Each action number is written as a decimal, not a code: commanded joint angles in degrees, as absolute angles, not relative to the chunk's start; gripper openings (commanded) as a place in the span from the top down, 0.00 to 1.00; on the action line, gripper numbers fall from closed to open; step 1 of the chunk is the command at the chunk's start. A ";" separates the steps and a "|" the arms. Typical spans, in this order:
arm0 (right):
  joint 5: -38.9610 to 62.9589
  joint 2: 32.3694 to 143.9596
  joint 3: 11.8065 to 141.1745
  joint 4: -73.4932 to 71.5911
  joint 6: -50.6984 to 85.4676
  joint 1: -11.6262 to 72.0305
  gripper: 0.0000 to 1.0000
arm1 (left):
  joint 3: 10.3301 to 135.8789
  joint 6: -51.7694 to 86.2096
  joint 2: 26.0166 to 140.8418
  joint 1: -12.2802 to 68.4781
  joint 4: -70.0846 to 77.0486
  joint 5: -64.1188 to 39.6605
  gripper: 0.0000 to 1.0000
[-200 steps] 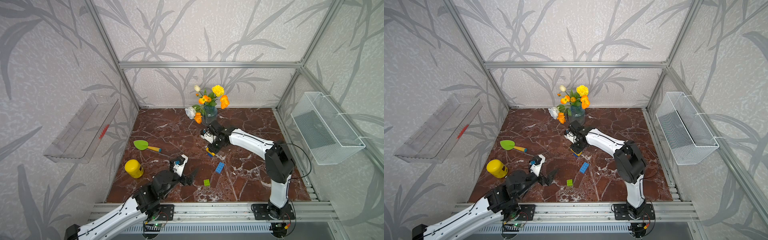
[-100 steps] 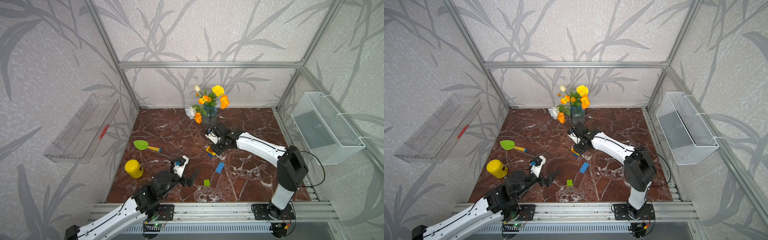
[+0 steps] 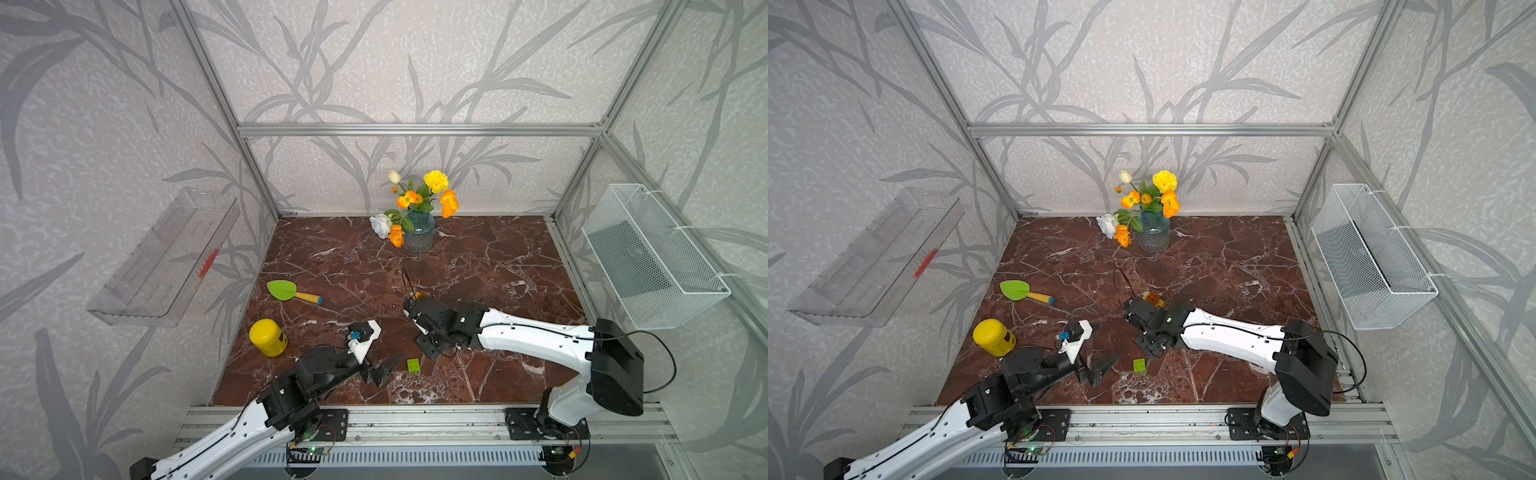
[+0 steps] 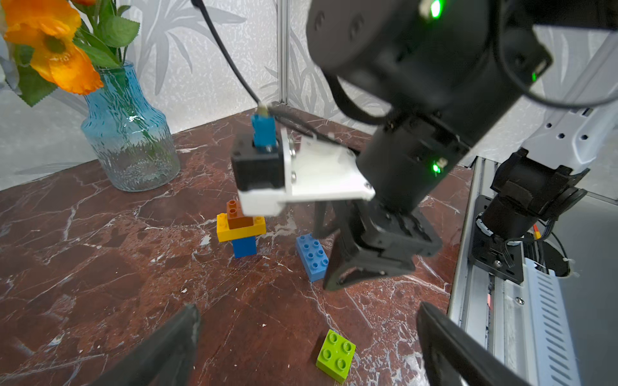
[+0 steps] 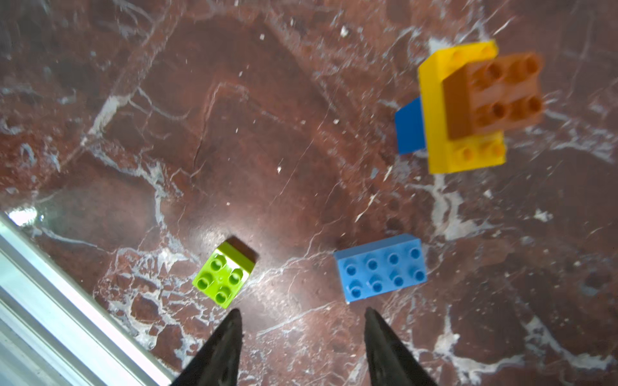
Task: Assemble the letter f with lego
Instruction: Pick up the lego brick from the center of the board.
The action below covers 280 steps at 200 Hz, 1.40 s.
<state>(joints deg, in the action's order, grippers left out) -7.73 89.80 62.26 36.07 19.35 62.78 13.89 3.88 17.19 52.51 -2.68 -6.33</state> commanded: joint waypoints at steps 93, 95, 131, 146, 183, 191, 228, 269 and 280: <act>-2.39 96.03 60.19 28.04 29.80 67.76 0.41 | 12.90 3.41 13.99 52.56 -4.57 -6.33 0.01; -2.35 96.21 60.27 27.97 29.84 67.76 0.41 | 12.92 3.42 14.05 52.56 -4.57 -6.33 0.01; -2.03 97.47 60.94 27.86 29.80 67.93 0.44 | 12.92 3.65 14.01 52.56 -4.66 -6.04 0.01; -1.37 99.61 61.26 27.73 29.62 67.94 0.45 | 12.85 3.69 14.05 52.56 -4.66 -5.91 0.01; -0.62 100.36 61.80 27.26 29.19 67.94 0.47 | 12.80 3.73 14.07 52.56 -4.48 -5.70 0.01; -0.62 100.54 61.93 27.31 29.21 67.91 0.47 | 12.80 3.75 14.21 52.56 -4.48 -5.59 0.01; -0.77 101.41 62.54 28.11 29.17 67.86 0.51 | 12.81 3.83 14.22 52.56 -4.48 -5.47 0.01; -2.26 100.99 62.14 29.29 29.60 67.80 0.57 | 12.79 3.99 14.30 52.56 -4.54 -5.45 0.01; -2.46 100.90 62.02 29.69 29.68 67.89 0.58 | 12.78 4.04 14.32 52.56 -4.56 -5.41 0.01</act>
